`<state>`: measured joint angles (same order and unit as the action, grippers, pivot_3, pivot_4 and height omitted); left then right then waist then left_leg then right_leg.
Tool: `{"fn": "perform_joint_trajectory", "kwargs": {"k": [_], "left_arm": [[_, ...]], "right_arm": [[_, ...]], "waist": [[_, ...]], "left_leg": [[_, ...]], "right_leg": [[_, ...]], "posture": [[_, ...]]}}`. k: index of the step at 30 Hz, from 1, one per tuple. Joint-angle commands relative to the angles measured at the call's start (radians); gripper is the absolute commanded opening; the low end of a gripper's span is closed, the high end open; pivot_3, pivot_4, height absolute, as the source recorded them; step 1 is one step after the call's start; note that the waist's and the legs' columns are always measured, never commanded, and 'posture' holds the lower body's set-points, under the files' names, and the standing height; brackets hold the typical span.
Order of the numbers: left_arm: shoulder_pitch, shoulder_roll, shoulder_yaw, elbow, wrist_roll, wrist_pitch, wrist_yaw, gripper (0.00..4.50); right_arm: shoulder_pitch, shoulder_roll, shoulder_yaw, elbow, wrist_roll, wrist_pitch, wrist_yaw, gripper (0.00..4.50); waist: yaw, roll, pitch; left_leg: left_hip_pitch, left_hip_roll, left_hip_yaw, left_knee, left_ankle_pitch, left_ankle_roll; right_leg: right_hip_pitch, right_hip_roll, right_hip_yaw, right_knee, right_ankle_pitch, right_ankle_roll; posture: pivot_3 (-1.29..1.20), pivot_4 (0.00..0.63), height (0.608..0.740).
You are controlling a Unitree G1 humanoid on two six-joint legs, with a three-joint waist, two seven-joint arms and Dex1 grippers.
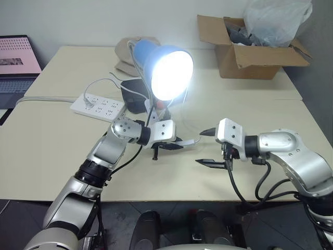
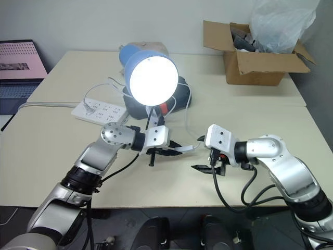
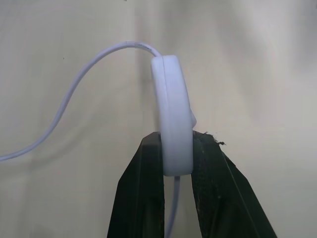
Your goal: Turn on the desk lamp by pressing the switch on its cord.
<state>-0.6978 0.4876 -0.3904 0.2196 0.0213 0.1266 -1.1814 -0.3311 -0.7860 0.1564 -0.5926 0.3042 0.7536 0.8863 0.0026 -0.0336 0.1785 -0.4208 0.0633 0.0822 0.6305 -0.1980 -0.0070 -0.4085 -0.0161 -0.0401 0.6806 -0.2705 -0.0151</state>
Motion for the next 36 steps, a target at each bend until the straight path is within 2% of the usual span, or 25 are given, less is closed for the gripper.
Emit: {"fn": "perform_joint_trajectory", "kwargs": {"k": [1, 7, 8, 15, 21, 26, 29, 32, 36], "left_arm": [[-0.067, -0.059, -0.008, 0.121, 0.058, -0.073, 0.091, 0.41], [-0.100, -0.108, -0.006, 0.229, 0.069, -0.099, 0.090, 0.41], [-0.101, -0.112, -0.006, 0.235, 0.071, -0.102, 0.091, 1.11], [-0.096, -0.098, 0.006, 0.202, 0.055, -0.090, 0.040, 2.39], [-0.050, -0.027, 0.066, 0.045, 0.021, -0.079, 0.041, 3.57], [0.083, 0.150, 0.144, -0.174, -0.068, 0.029, -0.057, 3.57], [0.186, 0.249, 0.213, -0.292, -0.118, 0.106, -0.064, 3.57], [0.257, 0.287, 0.283, -0.368, -0.153, 0.177, -0.013, 3.57], [0.430, 0.313, 0.504, -0.515, -0.234, 0.266, 0.093, 3.57]], "right_arm": [[0.058, -0.002, -0.069, -0.076, -0.021, -0.013, -0.077, 4.50], [0.149, 0.009, -0.100, -0.134, -0.030, -0.011, -0.153, 4.50], [0.160, 0.005, -0.102, -0.139, -0.032, -0.011, -0.161, 4.50], [0.210, -0.014, -0.140, -0.141, -0.039, -0.002, -0.197, 4.50], [0.228, -0.047, -0.158, -0.118, -0.045, -0.053, -0.171, 4.50], [0.238, -0.059, -0.179, -0.069, -0.054, -0.138, -0.140, 4.50], [0.241, -0.056, -0.195, -0.005, -0.077, -0.236, -0.134, 4.50], [0.235, -0.049, -0.217, 0.056, -0.074, -0.305, -0.123, 4.50], [0.203, -0.040, -0.259, 0.126, -0.002, -0.353, -0.057, 4.50]], "waist": [[0.000, 0.000, 0.000], [-0.006, 0.000, 0.000], [-0.005, 0.000, 0.000], [-0.004, 0.000, 0.000], [-0.005, 0.000, 0.000], [-0.017, 0.000, 0.000], [-0.019, 0.000, 0.000], [-0.019, 0.000, 0.000], [-0.018, -0.001, 0.000]], "left_leg": [[0.000, 0.000, 0.000, 0.000, 0.000, 0.000], [0.000, 0.000, 0.001, 0.000, 0.000, 0.000], [0.000, 0.000, 0.000, 0.000, 0.000, 0.000], [0.000, -0.001, 0.000, 0.001, 0.000, 0.000], [0.000, 0.000, 0.000, 0.000, 0.000, 0.000], [0.002, 0.001, 0.001, -0.001, 0.000, 0.000], [0.003, 0.001, 0.000, -0.001, 0.000, 0.000], [0.004, 0.000, 0.001, 0.000, 0.000, 0.000], [0.004, 0.000, 0.001, 0.000, 0.000, 0.000]], "right_leg": [[0.000, 0.000, 0.000, 0.000, 0.000, 0.000], [0.000, 0.000, 0.001, 0.000, 0.001, 0.001], [0.000, 0.001, 0.001, 0.000, 0.001, 0.001], [0.000, 0.000, 0.001, 0.000, 0.001, 0.001], [0.000, 0.001, 0.001, 0.000, 0.001, 0.001], [0.000, 0.001, 0.002, 0.000, 0.001, 0.001], [0.001, 0.001, 0.002, 0.000, 0.001, 0.001], [0.003, -0.001, 0.002, 0.000, 0.001, 0.001], [0.003, -0.002, 0.002, -0.001, 0.001, 0.002]], "posture": [[0.00, 0.150, 0.740], [0.00, 0.150, 0.740], [0.00, 0.150, 0.740], [0.00, 0.150, 0.740], [0.00, 0.150, 0.740], [0.00, 0.150, 0.740], [0.00, 0.150, 0.740], [0.00, 0.150, 0.740], [0.00, 0.150, 0.740]]}}
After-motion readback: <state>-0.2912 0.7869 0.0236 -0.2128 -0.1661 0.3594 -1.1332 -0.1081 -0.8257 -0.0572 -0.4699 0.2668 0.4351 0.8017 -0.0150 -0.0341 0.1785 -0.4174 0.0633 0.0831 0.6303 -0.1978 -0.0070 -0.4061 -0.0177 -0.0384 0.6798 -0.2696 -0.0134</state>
